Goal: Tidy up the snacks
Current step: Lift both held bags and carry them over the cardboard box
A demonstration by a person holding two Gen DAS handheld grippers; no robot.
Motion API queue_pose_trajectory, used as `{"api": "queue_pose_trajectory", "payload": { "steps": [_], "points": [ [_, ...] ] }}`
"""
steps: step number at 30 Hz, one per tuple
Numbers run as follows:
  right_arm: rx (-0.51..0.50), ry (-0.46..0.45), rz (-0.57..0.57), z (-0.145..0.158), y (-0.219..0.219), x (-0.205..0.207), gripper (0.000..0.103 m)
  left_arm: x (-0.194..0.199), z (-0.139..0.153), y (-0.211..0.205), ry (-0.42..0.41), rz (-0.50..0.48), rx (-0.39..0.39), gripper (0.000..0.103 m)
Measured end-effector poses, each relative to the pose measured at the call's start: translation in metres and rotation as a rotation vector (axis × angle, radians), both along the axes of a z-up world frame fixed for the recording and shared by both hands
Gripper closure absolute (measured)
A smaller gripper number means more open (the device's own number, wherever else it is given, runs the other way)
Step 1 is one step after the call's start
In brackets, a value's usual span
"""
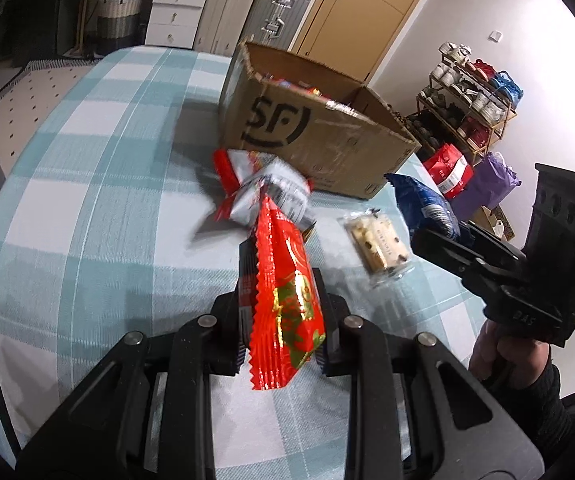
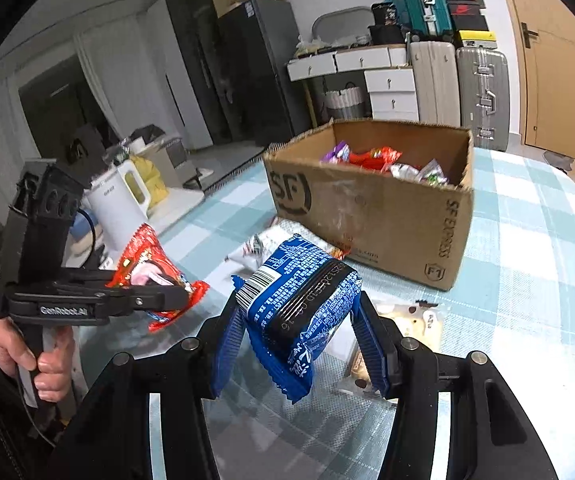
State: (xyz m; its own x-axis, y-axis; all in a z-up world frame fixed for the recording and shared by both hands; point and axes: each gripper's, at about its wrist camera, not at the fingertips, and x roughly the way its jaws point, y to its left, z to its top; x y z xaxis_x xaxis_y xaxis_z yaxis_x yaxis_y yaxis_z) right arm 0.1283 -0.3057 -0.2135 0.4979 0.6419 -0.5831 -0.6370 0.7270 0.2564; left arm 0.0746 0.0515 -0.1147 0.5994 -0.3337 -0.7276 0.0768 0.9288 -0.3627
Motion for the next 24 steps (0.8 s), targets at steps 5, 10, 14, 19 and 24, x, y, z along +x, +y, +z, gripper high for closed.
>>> {"api": "queue_pose_trajectory", "payload": {
  "steps": [5, 10, 14, 19, 24],
  "points": [
    [0.034, -0.027, -0.013, 0.022, -0.01, -0.004, 0.049, 0.011, 0.02, -0.004, -0.035, -0.013, 0.023, 0.08],
    [0.071, -0.057, -0.039, 0.039, -0.021, -0.008, 0.049, 0.025, 0.039, -0.004, -0.053, -0.02, 0.011, 0.08],
    [0.085, -0.073, -0.061, 0.051, -0.019, -0.008, 0.049, 0.037, 0.053, -0.005, -0.075, -0.024, 0.013, 0.08],
    [0.064, -0.107, -0.077, 0.068, -0.017, -0.001, 0.049, 0.054, 0.072, -0.009, -0.101, -0.045, 0.016, 0.08],
    [0.067, -0.13, -0.087, 0.085, -0.015, 0.01, 0.049, 0.075, 0.087, -0.013, -0.11, -0.069, 0.021, 0.08]
  ]
}}
